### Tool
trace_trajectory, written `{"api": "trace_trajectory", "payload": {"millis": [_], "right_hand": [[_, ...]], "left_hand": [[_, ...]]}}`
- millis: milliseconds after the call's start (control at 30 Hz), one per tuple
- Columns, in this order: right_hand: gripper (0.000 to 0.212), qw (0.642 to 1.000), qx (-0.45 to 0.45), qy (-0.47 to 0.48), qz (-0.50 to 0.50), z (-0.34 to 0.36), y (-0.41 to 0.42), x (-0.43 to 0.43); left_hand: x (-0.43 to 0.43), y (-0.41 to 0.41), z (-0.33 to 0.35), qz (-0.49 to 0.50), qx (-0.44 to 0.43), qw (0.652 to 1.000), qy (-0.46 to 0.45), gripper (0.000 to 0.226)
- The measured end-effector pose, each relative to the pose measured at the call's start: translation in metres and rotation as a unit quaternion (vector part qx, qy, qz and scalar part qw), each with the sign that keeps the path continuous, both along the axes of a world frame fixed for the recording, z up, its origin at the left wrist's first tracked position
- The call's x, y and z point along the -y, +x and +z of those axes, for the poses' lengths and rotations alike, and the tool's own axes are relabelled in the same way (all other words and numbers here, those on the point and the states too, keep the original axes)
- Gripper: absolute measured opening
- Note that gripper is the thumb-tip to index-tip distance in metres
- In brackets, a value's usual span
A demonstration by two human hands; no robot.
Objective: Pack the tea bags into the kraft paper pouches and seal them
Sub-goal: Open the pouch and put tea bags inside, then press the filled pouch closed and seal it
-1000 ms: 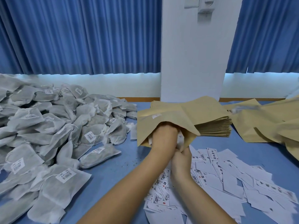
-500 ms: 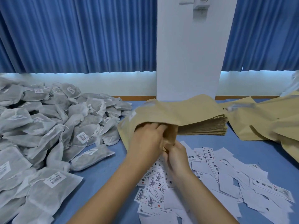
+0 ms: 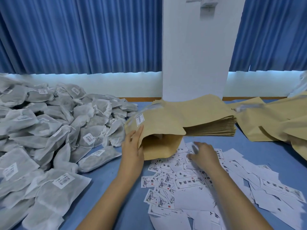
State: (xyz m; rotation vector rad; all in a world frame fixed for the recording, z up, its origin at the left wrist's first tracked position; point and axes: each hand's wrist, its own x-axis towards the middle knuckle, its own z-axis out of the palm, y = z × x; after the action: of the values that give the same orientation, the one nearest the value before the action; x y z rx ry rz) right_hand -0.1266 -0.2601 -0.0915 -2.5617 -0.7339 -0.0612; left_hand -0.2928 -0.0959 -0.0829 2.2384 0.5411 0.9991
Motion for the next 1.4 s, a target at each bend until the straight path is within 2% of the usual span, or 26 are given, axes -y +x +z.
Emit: {"api": "trace_trajectory", "payload": {"millis": [33, 100, 200, 300, 367, 400, 467, 500, 567, 600, 667, 767, 833, 900, 967, 1033, 1100, 1167, 1233, 1267, 1300, 1333, 1367, 1400], "right_hand": [[0.021, 1.0, -0.004, -0.005, -0.001, -0.006, 0.003, -0.002], [0.023, 0.999, -0.002, 0.029, -0.02, -0.014, 0.011, -0.005], [0.015, 0.996, 0.018, 0.068, -0.046, -0.016, 0.015, -0.008], [0.023, 0.986, 0.037, 0.144, -0.081, -0.011, 0.011, -0.004], [0.021, 0.953, 0.117, 0.256, -0.116, 0.005, 0.005, 0.003], [0.018, 0.923, 0.151, 0.337, -0.114, 0.015, -0.001, 0.008], [0.013, 0.865, 0.153, 0.477, -0.018, 0.038, -0.019, 0.013], [0.012, 0.86, 0.134, 0.488, 0.061, 0.046, -0.03, 0.012], [0.015, 0.895, 0.06, 0.399, 0.193, 0.054, -0.051, 0.002], [0.016, 0.913, 0.031, 0.338, 0.226, 0.053, -0.06, -0.007], [0.014, 0.926, 0.051, 0.308, 0.214, 0.047, -0.069, -0.023], [0.012, 0.907, 0.082, 0.393, 0.126, 0.044, -0.077, -0.041], [0.021, 0.913, 0.005, 0.394, 0.102, 0.039, -0.079, -0.052], [0.034, 0.934, -0.096, 0.323, 0.118, 0.033, -0.078, -0.059], [0.044, 0.936, -0.122, 0.297, 0.143, 0.033, -0.077, -0.053], [0.04, 0.944, -0.044, 0.288, 0.154, 0.036, -0.074, -0.042], [0.03, 0.953, 0.104, 0.23, 0.17, 0.039, -0.075, -0.029], [0.018, 0.928, 0.234, 0.228, 0.179, 0.039, -0.08, -0.022], [0.022, 0.923, 0.259, 0.267, 0.1, 0.036, -0.081, -0.019], [0.021, 0.944, 0.197, 0.261, 0.041, 0.036, -0.077, -0.017], [0.022, 0.971, 0.078, 0.227, 0.004, 0.036, -0.073, -0.015], [0.023, 0.976, -0.097, 0.195, 0.007, 0.037, -0.07, -0.014], [0.025, 0.94, -0.279, 0.19, 0.041, 0.036, -0.069, -0.014], [0.027, 0.886, -0.401, 0.22, 0.08, 0.033, -0.068, -0.016]], "left_hand": [[-0.001, -0.001, 0.001, 0.003, 0.018, 1.0, -0.001, 0.065], [-0.001, -0.003, 0.003, 0.013, 0.052, 0.999, 0.002, 0.06], [0.001, -0.005, 0.005, 0.01, 0.074, 0.997, 0.006, 0.061], [0.004, -0.004, 0.005, 0.006, 0.094, 0.996, -0.002, 0.059], [0.005, -0.004, 0.005, 0.014, 0.106, 0.994, -0.006, 0.055], [0.005, -0.005, 0.005, 0.017, 0.111, 0.994, -0.008, 0.053], [0.007, -0.004, 0.005, 0.02, 0.116, 0.993, -0.006, 0.049], [0.007, -0.003, 0.005, 0.022, 0.113, 0.993, 0.002, 0.047], [0.01, -0.002, 0.004, 0.027, 0.094, 0.995, 0.016, 0.045], [0.011, -0.002, 0.004, 0.031, 0.081, 0.996, 0.014, 0.045], [0.015, -0.003, 0.002, 0.035, 0.062, 0.997, 0.013, 0.045], [0.027, -0.003, 0.002, 0.022, 0.062, 0.997, 0.036, 0.047], [0.034, -0.002, 0.002, 0.006, 0.069, 0.997, 0.044, 0.049], [0.037, -0.002, 0.001, 0.002, 0.074, 0.996, 0.05, 0.051], [0.035, -0.003, 0.001, 0.002, 0.085, 0.995, 0.05, 0.054], [0.031, -0.005, 0.003, -0.006, 0.108, 0.993, 0.049, 0.057], [0.029, -0.005, 0.005, -0.018, 0.127, 0.991, 0.047, 0.062], [0.028, -0.005, 0.006, -0.023, 0.138, 0.989, 0.041, 0.064], [0.027, -0.006, 0.007, -0.016, 0.149, 0.988, 0.035, 0.067], [0.027, -0.007, 0.007, -0.01, 0.152, 0.988, 0.033, 0.07], [0.027, -0.008, 0.008, -0.003, 0.153, 0.988, 0.022, 0.072], [0.028, -0.01, 0.01, -0.004, 0.153, 0.988, 0.004, 0.072], [0.029, -0.011, 0.013, -0.012, 0.151, 0.988, -0.011, 0.073], [0.031, -0.011, 0.013, -0.023, 0.14, 0.99, -0.013, 0.073]]}}
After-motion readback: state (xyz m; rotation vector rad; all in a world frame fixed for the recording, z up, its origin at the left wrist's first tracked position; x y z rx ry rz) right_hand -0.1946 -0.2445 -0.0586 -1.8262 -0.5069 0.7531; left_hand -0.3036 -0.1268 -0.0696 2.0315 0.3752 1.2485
